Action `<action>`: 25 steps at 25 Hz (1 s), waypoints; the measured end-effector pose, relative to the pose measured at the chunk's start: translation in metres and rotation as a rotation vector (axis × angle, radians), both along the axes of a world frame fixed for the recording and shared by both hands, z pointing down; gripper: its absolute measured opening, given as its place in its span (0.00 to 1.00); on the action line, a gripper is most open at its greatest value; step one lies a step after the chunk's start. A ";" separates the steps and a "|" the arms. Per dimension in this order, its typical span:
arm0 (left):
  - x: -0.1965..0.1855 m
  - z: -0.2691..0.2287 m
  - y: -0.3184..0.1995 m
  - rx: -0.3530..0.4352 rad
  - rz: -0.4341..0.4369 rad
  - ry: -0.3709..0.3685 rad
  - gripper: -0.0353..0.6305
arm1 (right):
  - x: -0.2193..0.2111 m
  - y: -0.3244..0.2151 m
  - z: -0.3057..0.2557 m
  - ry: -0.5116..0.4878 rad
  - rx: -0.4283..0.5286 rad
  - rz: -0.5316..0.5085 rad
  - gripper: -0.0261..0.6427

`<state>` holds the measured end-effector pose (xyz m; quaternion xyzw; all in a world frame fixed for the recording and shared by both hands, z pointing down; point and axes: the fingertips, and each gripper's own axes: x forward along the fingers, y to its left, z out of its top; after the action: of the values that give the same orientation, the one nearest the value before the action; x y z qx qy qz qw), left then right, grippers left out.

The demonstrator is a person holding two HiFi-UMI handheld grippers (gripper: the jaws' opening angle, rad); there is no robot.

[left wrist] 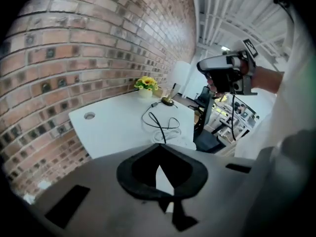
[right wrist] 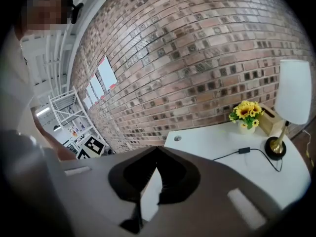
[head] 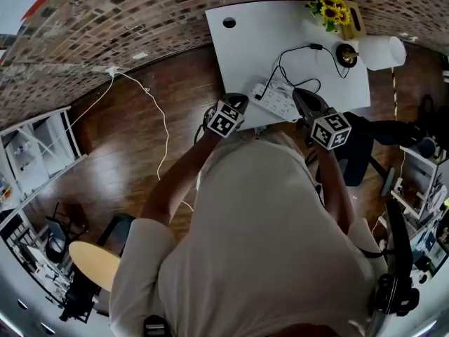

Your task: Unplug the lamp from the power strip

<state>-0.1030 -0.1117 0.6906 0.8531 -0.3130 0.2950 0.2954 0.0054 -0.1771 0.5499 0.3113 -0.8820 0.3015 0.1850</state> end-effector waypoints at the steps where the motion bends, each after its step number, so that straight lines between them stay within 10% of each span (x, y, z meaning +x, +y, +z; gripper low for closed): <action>1: 0.005 0.002 0.000 0.049 0.070 -0.010 0.06 | -0.001 0.003 0.001 0.009 -0.003 0.007 0.02; 6: 0.017 0.031 0.013 0.189 0.353 -0.105 0.07 | -0.004 0.016 0.004 0.058 -0.001 0.049 0.02; 12: 0.027 0.070 0.013 0.150 0.432 -0.140 0.24 | 0.009 0.027 0.027 0.085 -0.028 0.068 0.02; 25: 0.060 0.128 0.003 0.158 0.621 -0.244 0.38 | -0.023 0.064 0.116 0.256 -0.056 -0.423 0.12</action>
<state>-0.0426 -0.1090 0.8189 0.8863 -0.0934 0.4456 0.0849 -0.0173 -0.1134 0.6659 0.1501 -0.8883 0.2386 0.3626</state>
